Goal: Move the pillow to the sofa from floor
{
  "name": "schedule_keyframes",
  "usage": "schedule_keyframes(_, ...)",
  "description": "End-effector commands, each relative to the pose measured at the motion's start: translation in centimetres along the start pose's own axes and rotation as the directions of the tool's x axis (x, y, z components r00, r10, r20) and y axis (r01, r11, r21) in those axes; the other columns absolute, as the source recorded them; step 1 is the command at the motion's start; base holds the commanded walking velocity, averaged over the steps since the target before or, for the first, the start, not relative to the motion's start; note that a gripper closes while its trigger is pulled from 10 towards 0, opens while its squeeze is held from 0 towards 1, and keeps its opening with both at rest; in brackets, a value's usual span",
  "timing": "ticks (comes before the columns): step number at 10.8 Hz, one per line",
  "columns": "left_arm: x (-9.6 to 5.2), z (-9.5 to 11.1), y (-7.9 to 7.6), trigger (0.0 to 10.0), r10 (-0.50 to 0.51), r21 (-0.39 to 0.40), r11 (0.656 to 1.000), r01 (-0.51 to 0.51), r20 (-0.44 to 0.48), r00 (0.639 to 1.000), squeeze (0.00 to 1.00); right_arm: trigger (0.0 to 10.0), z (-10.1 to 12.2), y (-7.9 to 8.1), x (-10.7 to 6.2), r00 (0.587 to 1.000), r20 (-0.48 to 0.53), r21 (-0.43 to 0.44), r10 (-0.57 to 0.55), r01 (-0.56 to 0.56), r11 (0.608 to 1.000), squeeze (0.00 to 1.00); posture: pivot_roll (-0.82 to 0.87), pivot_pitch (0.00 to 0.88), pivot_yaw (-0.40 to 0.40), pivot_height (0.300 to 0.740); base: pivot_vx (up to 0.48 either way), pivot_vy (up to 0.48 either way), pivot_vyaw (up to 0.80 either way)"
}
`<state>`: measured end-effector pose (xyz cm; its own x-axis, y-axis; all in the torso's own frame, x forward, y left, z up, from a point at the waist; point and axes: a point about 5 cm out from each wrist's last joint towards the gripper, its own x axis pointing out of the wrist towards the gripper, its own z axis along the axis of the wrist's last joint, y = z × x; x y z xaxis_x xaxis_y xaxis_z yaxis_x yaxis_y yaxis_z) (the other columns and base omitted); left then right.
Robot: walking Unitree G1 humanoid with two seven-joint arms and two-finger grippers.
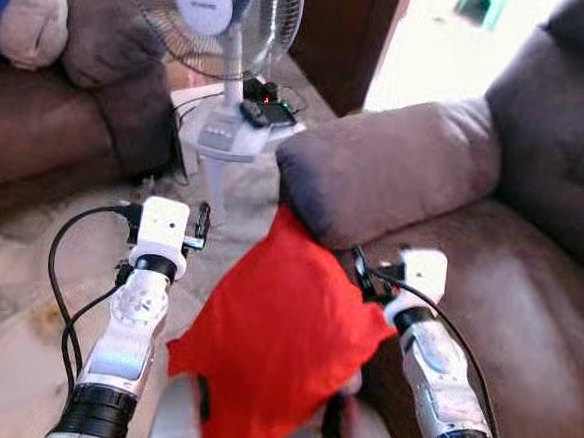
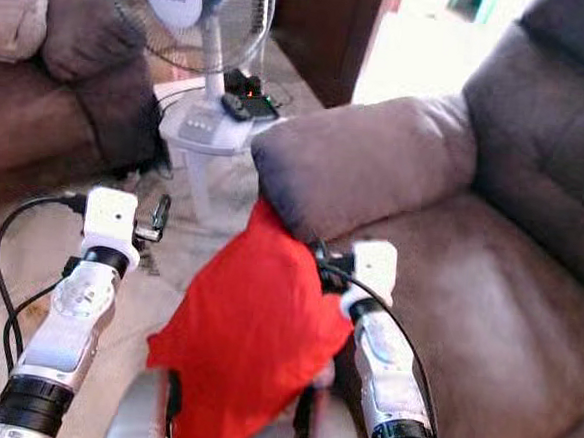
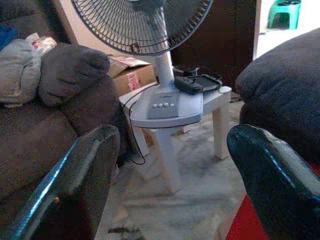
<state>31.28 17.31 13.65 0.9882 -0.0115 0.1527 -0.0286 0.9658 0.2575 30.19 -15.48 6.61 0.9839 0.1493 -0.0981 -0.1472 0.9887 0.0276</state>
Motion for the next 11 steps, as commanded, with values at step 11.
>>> schedule_keyframes(11,0.1,0.3,-0.3,10.0,0.003,-0.002,1.0,-0.003,0.02,1.0,0.0,10.0,-3.5,-1.2,0.1,0.985,-0.151,0.202,-0.086,0.116,0.972,0.0,0.07,0.085,-0.079,0.563,0.0,0.0,0.0)
